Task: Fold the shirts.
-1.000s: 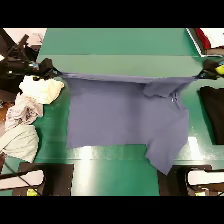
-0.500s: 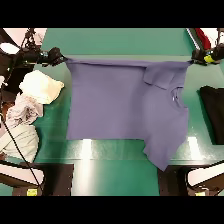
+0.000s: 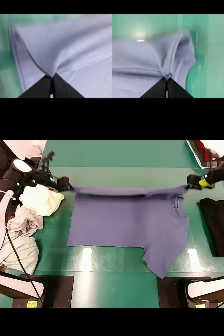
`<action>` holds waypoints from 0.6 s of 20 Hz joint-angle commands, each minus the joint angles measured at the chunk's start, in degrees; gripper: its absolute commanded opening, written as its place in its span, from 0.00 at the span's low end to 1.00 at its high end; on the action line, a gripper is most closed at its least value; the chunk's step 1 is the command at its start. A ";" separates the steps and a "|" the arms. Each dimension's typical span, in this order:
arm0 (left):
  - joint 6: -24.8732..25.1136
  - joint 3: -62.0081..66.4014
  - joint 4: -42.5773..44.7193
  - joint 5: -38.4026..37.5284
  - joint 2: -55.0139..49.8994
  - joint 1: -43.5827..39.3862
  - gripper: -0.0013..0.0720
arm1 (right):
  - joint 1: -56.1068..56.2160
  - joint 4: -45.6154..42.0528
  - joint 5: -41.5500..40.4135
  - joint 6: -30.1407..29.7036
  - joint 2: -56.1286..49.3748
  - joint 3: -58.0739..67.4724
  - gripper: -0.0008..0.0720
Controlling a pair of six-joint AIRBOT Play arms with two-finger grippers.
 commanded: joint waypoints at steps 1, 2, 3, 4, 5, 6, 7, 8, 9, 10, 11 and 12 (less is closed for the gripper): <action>-2.45 -5.73 3.02 -0.50 -0.02 -0.87 0.05 | 0.04 0.24 -3.08 -0.04 5.35 -11.89 0.03; -2.43 -6.32 3.02 -0.07 -0.04 -0.87 0.05 | 0.04 0.26 -4.33 -0.04 6.40 -14.40 0.03; -2.43 -6.32 2.99 0.07 -0.04 -0.87 0.05 | 0.04 0.33 -5.55 0.00 7.10 -16.46 0.03; -2.43 -6.29 2.58 0.15 -0.02 -0.87 0.05 | 0.02 0.35 -6.14 0.02 7.58 -18.10 0.03; -2.43 -6.29 2.60 0.11 -0.02 -0.87 0.05 | -0.24 0.46 -6.23 0.00 7.76 -19.41 0.03; -2.56 -6.29 2.60 -0.28 -0.02 -0.87 0.05 | -0.20 0.81 -6.03 0.02 7.74 -20.31 0.03; -2.67 -6.29 2.60 -1.22 -0.02 -0.87 0.21 | -0.20 0.94 -5.84 0.22 7.76 -20.94 0.05; -3.58 -6.29 2.60 -2.40 -0.02 -0.87 0.72 | -0.20 0.94 -5.16 0.20 7.74 -21.00 0.28; -5.09 -6.29 2.60 -3.37 0.02 -0.85 0.90 | -0.22 0.90 -4.70 0.20 7.82 -20.83 0.56; -6.12 -6.25 2.71 -5.16 0.24 -0.35 0.90 | -0.31 0.48 -3.28 0.22 7.82 -19.67 0.61; -5.97 -6.23 2.89 -7.19 0.79 0.20 0.78 | -0.87 0.98 -1.09 0.35 7.85 -18.10 0.61; -5.03 -6.25 3.41 -9.75 1.95 1.05 0.68 | -1.70 1.77 2.32 0.11 7.96 -16.11 0.61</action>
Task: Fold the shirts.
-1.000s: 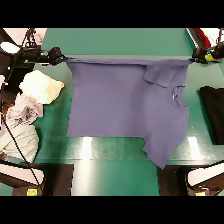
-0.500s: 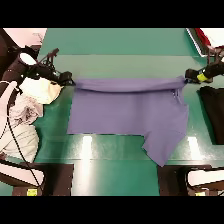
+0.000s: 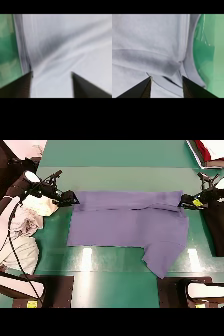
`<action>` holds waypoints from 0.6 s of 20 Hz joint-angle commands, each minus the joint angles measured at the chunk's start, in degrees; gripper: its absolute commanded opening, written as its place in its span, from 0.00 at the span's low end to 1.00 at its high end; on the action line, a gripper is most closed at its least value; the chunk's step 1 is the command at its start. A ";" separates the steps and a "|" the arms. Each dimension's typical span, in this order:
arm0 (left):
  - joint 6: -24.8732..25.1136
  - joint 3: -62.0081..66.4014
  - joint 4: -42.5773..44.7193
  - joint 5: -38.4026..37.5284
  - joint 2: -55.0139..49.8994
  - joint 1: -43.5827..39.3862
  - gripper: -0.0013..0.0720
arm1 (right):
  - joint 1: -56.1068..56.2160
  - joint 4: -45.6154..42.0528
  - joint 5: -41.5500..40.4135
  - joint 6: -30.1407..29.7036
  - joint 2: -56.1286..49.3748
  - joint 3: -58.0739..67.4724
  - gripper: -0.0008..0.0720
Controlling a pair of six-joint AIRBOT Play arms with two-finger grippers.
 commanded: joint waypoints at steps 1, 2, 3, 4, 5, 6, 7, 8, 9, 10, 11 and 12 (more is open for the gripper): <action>-0.50 -0.17 2.23 -7.30 2.97 2.16 0.68 | -1.95 2.16 8.94 -1.03 0.76 3.52 0.61; -0.52 -0.24 4.52 -9.49 4.98 3.15 0.68 | -3.13 4.48 12.50 -2.97 1.90 3.85 0.60; -0.52 -1.25 6.14 -11.08 7.37 4.02 0.68 | -4.44 7.08 14.80 -4.63 3.41 3.08 0.60; -0.50 -3.82 6.64 -11.87 10.36 5.01 0.68 | -5.70 10.03 16.15 -6.14 5.35 1.46 0.59; -0.50 -7.63 6.47 -11.63 13.66 5.75 0.68 | -6.69 12.20 16.48 -7.23 7.28 -0.52 0.59; -0.52 -12.11 6.51 -10.67 17.00 6.10 0.68 | -7.54 13.79 15.76 -8.13 9.53 -3.02 0.59; -0.50 -17.29 6.58 -9.46 20.46 6.08 0.68 | -8.04 14.05 14.75 -8.52 11.43 -5.22 0.59; -0.50 -23.23 5.97 -8.15 24.13 6.08 0.68 | -8.33 14.16 13.44 -8.92 13.27 -7.52 0.59; -0.52 -29.05 5.33 -6.91 27.34 6.08 0.68 | -8.66 14.32 12.61 -8.96 14.86 -9.68 0.59; -0.55 -34.16 4.76 -5.62 29.92 6.08 0.68 | -8.66 14.58 11.93 -9.46 16.26 -11.63 0.59; -0.52 -38.62 4.11 -4.46 32.13 6.08 0.68 | -8.66 15.28 11.50 -10.08 17.27 -13.18 0.59; -0.50 -42.32 3.58 -3.50 33.64 6.08 0.68 | -8.66 15.23 11.06 -10.16 18.18 -14.60 0.59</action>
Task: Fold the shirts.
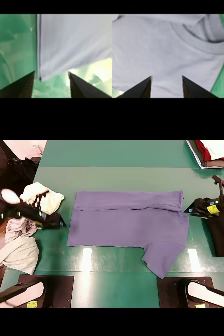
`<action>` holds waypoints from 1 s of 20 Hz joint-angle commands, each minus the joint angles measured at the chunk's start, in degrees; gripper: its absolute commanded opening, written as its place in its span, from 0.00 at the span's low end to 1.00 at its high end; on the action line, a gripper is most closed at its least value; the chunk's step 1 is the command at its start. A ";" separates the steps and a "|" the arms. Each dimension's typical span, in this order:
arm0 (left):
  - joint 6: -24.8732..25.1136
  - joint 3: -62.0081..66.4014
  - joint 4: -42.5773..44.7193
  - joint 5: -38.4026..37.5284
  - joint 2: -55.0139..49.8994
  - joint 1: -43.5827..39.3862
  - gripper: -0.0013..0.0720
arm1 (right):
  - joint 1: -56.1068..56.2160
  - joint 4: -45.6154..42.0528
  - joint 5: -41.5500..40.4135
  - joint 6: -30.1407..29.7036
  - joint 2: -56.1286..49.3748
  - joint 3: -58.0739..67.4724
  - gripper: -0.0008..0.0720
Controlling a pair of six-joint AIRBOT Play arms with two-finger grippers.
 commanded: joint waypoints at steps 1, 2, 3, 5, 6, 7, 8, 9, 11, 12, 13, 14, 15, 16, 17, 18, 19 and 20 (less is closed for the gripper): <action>0.02 -14.56 -1.97 3.91 7.26 0.28 0.68 | -0.52 1.99 -1.31 -1.64 4.04 -5.42 0.59; 0.02 -16.11 -2.40 4.57 7.30 0.28 0.68 | -0.46 1.97 -1.27 -1.64 4.31 -5.81 0.59; 0.04 -17.16 -2.86 5.40 7.30 0.28 0.68 | -0.48 2.01 -0.92 -1.64 4.31 -5.77 0.59; 0.02 -18.01 -3.74 7.93 7.28 0.28 0.68 | -0.46 2.01 -0.35 -1.64 4.33 -5.75 0.59; 0.02 -18.01 -4.48 8.79 7.28 0.28 0.68 | -0.44 2.14 -0.37 -1.62 4.35 -5.75 0.59; 0.02 -18.01 -5.46 9.40 7.26 0.20 0.68 | -0.48 2.62 -0.28 -1.64 4.35 -5.75 0.59; 0.04 -18.01 -6.19 9.79 7.23 0.11 0.68 | -0.48 3.52 -0.15 -1.64 4.35 -5.75 0.59; 0.07 -18.12 -6.97 10.14 7.23 0.11 0.68 | -0.44 3.80 -0.13 -1.64 4.35 -5.75 0.59; 0.07 -18.62 -7.02 10.84 7.21 0.11 0.68 | -0.48 5.01 -0.48 -1.64 4.37 -5.75 0.59; 0.07 -19.12 -7.37 11.15 7.21 0.11 0.68 | -0.46 4.94 -0.50 -1.64 4.42 -5.75 0.59; 0.07 -19.93 -8.17 11.50 7.23 0.11 0.68 | -0.48 4.92 -0.46 -1.62 4.42 -5.75 0.59; 0.09 -20.76 -8.83 11.87 7.23 0.11 0.68 | -0.48 4.92 -0.46 -1.64 4.42 -5.75 0.59; 0.07 -21.18 -9.07 12.09 7.23 0.11 0.65 | -0.48 4.90 -0.46 -1.64 4.42 -5.75 0.59; 0.09 -21.16 -9.16 12.33 7.23 0.11 0.42 | -0.48 4.85 -0.44 -1.64 4.42 -5.75 0.59; 0.20 -21.14 -9.57 12.87 7.26 0.11 0.18 | -0.48 4.63 -0.04 -1.64 4.44 -5.75 0.59; 0.79 -20.74 -9.62 13.07 7.23 0.11 0.05 | -0.48 3.43 1.05 -1.62 4.52 -5.75 0.59; 1.18 -19.65 -9.62 12.81 7.26 0.11 0.05 | -0.48 0.96 2.91 -1.62 4.63 -5.77 0.59; 1.18 -18.16 -9.62 12.17 7.26 0.11 0.05 | -0.48 -2.43 5.53 -1.60 4.72 -5.86 0.59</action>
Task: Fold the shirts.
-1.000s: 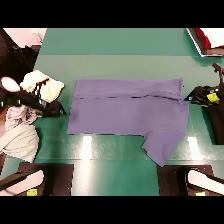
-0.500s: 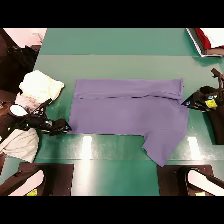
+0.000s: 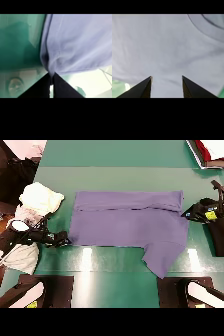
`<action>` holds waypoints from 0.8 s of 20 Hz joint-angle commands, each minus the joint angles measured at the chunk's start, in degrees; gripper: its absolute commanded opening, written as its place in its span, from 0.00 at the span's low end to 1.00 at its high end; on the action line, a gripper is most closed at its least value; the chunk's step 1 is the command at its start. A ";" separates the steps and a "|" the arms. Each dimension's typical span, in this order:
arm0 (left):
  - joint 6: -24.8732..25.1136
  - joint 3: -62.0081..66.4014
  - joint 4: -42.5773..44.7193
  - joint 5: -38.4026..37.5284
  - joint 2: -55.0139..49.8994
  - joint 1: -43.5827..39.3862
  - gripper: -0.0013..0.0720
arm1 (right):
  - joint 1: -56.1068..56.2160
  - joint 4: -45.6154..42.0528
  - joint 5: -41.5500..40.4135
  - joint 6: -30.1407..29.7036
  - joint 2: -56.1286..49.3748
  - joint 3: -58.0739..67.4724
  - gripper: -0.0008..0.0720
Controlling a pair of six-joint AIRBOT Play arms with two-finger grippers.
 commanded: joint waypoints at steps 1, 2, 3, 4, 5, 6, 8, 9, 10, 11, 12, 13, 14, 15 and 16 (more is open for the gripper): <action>1.14 3.54 -0.79 -0.92 0.11 0.02 0.05 | -0.02 -8.98 6.73 0.20 0.33 -0.59 0.59; 1.18 5.38 -0.79 -1.81 0.11 0.02 0.05 | -0.33 -11.91 7.43 1.05 1.16 -2.25 0.59; 1.18 7.21 -0.79 -2.60 0.11 0.02 0.05 | -1.25 -14.27 6.95 2.51 2.45 -5.01 0.59; 1.20 8.74 -0.83 -2.99 0.11 0.02 0.05 | -2.36 -15.15 6.43 4.31 3.52 -7.91 0.59; 1.18 9.79 -0.83 -2.97 0.11 0.02 0.05 | -3.98 -14.56 5.92 5.53 4.72 -11.61 0.60; 1.18 10.47 -0.85 -2.80 0.11 0.02 0.05 | -5.38 -14.45 5.73 6.05 5.77 -15.19 0.60; 1.18 10.60 -0.94 -2.36 0.09 0.02 0.05 | -6.88 -14.40 5.66 6.25 7.21 -21.77 0.60; 1.18 10.60 -0.94 -2.03 0.09 0.02 0.05 | -6.82 -14.40 5.25 6.75 7.82 -24.13 0.60; 1.16 10.60 -0.94 -1.77 0.09 0.02 0.05 | -6.19 -14.40 3.82 7.56 8.55 -26.38 0.60; 1.16 10.60 -0.94 -1.79 0.11 0.02 0.05 | -5.20 -14.40 2.05 8.09 8.96 -28.13 0.60; 1.16 10.60 -1.11 -1.81 0.09 0.02 0.05 | -3.93 -14.25 0.37 8.74 8.92 -29.42 0.60; 1.16 10.60 -1.18 -1.81 0.11 0.02 0.05 | -2.38 -12.79 -1.22 8.90 8.44 -30.53 0.60; 1.16 10.60 -1.16 -1.92 0.11 0.02 0.05 | -0.85 -10.38 -2.75 8.87 7.43 -31.12 0.59; 1.16 10.60 -1.18 -2.16 0.11 0.02 0.05 | 0.55 -8.46 -4.07 8.87 6.27 -31.26 0.59; 1.18 10.60 -1.18 -2.38 0.09 0.02 0.05 | 1.84 -7.04 -5.25 8.90 5.16 -31.17 0.59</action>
